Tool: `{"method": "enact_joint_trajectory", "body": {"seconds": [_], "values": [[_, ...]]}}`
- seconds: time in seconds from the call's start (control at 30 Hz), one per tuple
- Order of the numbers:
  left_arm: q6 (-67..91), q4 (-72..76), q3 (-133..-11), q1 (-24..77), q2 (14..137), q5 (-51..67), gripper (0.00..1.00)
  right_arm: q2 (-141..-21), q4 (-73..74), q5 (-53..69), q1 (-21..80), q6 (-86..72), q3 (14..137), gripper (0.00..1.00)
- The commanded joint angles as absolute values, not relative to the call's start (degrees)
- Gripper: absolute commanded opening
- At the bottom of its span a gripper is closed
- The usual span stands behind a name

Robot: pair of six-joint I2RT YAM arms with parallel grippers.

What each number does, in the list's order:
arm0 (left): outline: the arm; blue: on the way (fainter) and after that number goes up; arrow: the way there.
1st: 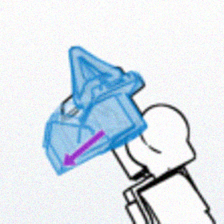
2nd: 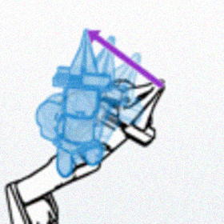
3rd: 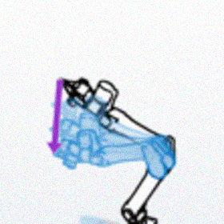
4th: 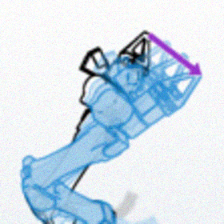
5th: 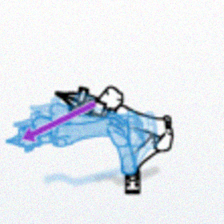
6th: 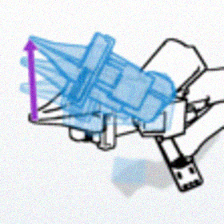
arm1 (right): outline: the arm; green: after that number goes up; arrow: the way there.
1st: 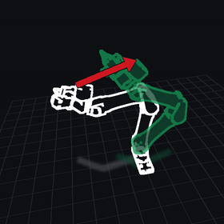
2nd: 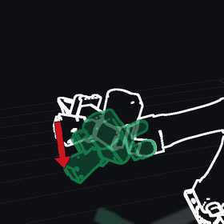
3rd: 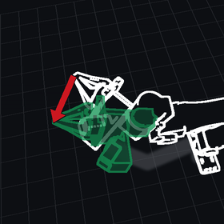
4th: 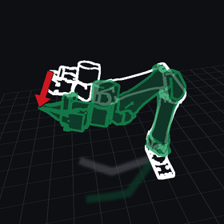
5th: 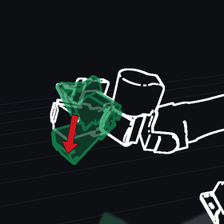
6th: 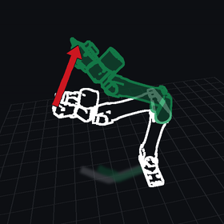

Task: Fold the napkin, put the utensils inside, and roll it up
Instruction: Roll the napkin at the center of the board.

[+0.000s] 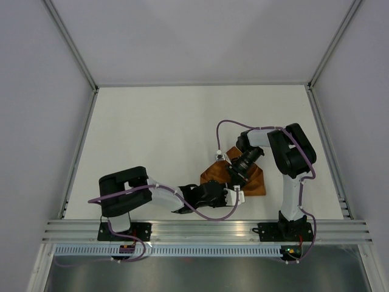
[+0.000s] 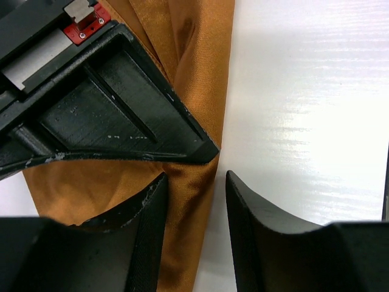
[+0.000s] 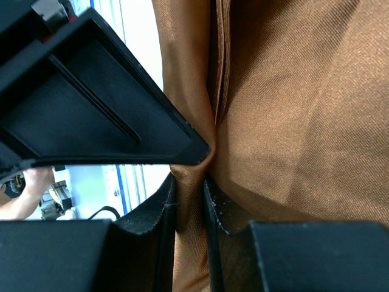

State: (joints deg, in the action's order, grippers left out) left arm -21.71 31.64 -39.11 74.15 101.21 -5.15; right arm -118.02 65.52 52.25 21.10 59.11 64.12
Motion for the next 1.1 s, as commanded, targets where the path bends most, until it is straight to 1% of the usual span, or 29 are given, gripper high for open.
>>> {"method": "enact_joint_trajectory", "body": {"seconds": [0.0, 0.13, 0.2, 0.23, 0.27, 0.3, 0.33, 0.4, 0.43, 0.5, 0.53, 0.57, 0.63, 0.67, 0.77, 1.0, 1.07], "values": [[-18.3, 31.3, -41.2, 73.4, 103.0, -0.3, 0.47, -120.7, 56.0, 41.7, 20.7, 62.1, 64.2, 0.16], [-15.3, 31.2, -41.2, 70.6, 103.3, 4.5, 0.43, -120.6, 55.8, 41.6, 20.8, 61.7, 64.2, 0.16], [-14.7, 29.3, -42.1, 69.5, 103.9, 5.6, 0.40, -120.6, 55.5, 41.6, 20.8, 61.4, 64.2, 0.16], [-14.8, 27.9, -43.4, 69.3, 104.1, 7.2, 0.37, -120.6, 55.4, 41.5, 20.9, 61.3, 64.2, 0.16], [-14.7, 25.3, -44.1, 68.9, 104.4, 8.0, 0.31, -120.5, 55.1, 41.6, 20.8, 61.0, 64.2, 0.16], [-14.7, 24.2, -44.6, 68.6, 104.9, 8.9, 0.28, -120.3, 54.8, 41.5, 20.9, 60.8, 64.2, 0.16], [-14.6, 23.2, -45.8, 68.5, 105.2, 10.4, 0.22, -120.2, 54.7, 41.5, 20.8, 60.7, 64.1, 0.16], [-14.5, 19.4, -47.8, 67.8, 106.2, 12.4, 0.17, -119.8, 53.8, 41.2, 20.8, 60.0, 63.7, 0.16], [-14.2, 18.3, -48.4, 67.2, 106.4, 13.3, 0.12, -119.4, 53.4, 40.7, 20.9, 59.5, 63.5, 0.17], [-13.9, 16.1, -49.0, 66.6, 106.8, 14.8, 0.08, -118.3, 51.2, 40.1, 20.9, 57.6, 62.9, 0.22], [-13.6, 15.7, -49.1, 66.1, 106.9, 16.1, 0.05, -117.9, 50.6, 39.8, 20.8, 57.0, 62.7, 0.26], [-13.4, 15.5, -49.2, 65.8, 107.0, 16.8, 0.02, -116.6, 49.5, 39.3, 20.8, 56.4, 62.2, 0.34], [-12.7, 14.2, -49.6, 64.8, 107.3, 19.3, 0.02, -115.2, 48.4, 38.8, 20.7, 54.8, 62.1, 0.41], [-12.2, 14.1, -49.7, 64.3, 107.6, 20.4, 0.02, -113.8, 48.2, 38.7, 20.6, 54.3, 62.2, 0.46], [-10.8, 13.0, -49.9, 62.5, 108.4, 24.7, 0.02, -111.3, 49.2, 39.3, 19.6, 53.4, 63.5, 0.51], [-7.7, 11.8, -51.3, 58.8, 110.4, 32.9, 0.02, -105.4, 49.0, 40.4, 16.1, 49.8, 65.9, 0.56], [-7.0, 10.9, -51.9, 57.7, 111.1, 33.7, 0.02, -104.2, 48.2, 40.6, 14.9, 48.3, 66.4, 0.56]]}}
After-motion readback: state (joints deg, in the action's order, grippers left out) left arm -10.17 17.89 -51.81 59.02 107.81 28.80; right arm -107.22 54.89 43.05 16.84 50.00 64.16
